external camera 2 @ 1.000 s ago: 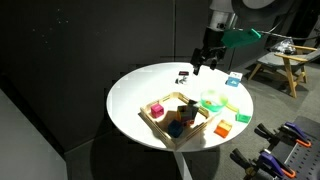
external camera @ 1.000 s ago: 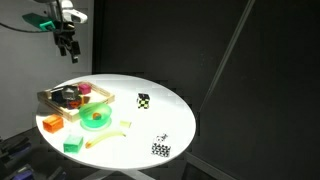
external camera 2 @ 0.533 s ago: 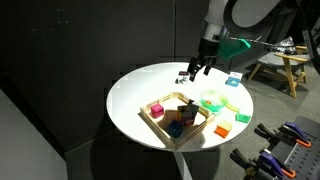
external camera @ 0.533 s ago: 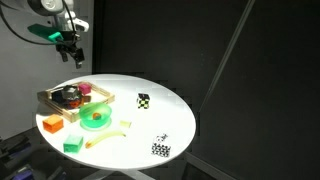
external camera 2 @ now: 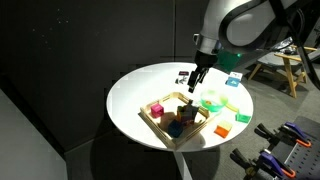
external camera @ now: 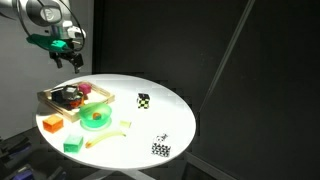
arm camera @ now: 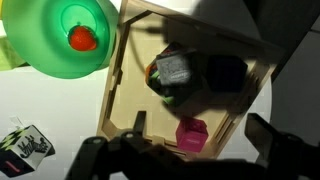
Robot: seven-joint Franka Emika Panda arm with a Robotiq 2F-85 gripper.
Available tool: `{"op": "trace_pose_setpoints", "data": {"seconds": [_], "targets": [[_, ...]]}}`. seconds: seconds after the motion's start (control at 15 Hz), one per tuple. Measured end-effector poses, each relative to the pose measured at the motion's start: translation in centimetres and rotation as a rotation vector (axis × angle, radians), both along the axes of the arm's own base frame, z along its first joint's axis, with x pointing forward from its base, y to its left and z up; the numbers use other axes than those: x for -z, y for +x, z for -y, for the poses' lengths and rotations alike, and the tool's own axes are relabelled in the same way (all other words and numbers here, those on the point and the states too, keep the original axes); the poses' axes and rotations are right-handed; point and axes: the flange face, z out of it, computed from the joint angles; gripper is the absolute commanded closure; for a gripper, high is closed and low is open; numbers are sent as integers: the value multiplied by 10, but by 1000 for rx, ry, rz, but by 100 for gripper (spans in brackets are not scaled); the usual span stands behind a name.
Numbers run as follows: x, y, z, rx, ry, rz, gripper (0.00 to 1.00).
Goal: Stack the light blue toy block on the yellow toy block
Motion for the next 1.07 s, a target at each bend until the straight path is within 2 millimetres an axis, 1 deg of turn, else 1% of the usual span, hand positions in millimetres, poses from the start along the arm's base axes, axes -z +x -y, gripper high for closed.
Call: {"op": "trace_pose_setpoints", "data": {"seconds": [0.2, 0.33, 1.07], "targets": [[11, -2, -2, -82, -14, -14, 0], [16, -3, -2, -101, -19, -24, 0], [19, -3, -2, -103, -20, -28, 0]]}}
